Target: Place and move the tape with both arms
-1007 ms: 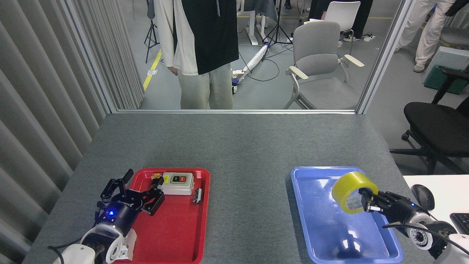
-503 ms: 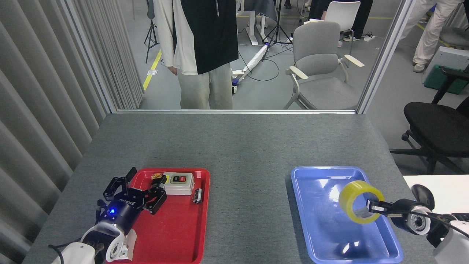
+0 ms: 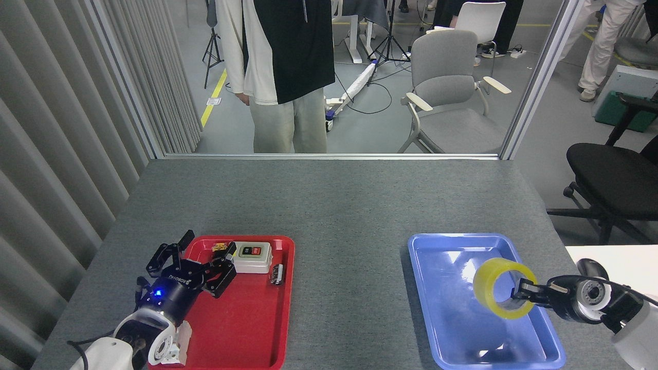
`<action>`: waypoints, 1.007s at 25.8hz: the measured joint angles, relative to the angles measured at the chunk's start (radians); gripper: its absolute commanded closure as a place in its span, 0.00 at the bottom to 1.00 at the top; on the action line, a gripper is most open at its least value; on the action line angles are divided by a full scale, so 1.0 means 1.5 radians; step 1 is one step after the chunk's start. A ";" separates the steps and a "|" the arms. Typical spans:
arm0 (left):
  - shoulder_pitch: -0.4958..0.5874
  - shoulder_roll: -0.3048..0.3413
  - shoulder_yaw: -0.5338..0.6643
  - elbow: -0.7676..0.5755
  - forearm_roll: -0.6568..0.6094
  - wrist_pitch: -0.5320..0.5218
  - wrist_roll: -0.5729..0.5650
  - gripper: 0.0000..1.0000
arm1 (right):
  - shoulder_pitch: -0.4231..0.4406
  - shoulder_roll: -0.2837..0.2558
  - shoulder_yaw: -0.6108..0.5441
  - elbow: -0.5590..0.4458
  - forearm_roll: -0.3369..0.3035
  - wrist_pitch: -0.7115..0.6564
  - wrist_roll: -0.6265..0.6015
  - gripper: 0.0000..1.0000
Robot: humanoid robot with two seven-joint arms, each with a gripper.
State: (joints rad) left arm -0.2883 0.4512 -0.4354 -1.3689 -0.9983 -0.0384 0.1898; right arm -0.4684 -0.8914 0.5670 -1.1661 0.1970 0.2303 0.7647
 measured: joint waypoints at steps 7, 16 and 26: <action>0.000 0.000 0.000 -0.002 0.003 -0.002 0.000 0.01 | 0.002 -0.007 0.004 -0.016 -0.017 0.011 0.006 0.00; 0.002 0.003 -0.001 -0.003 0.005 -0.011 0.000 0.01 | 0.013 -0.054 -0.025 -0.051 -0.021 -0.057 -0.010 0.00; 0.001 0.002 -0.001 0.004 0.028 -0.033 0.002 0.01 | 0.180 -0.053 -0.227 -0.039 0.121 -0.541 -0.351 0.00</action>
State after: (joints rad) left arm -0.2874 0.4536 -0.4368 -1.3633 -0.9559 -0.0880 0.1925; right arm -0.1989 -0.9707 0.2259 -1.2244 0.3786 -0.5812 0.2385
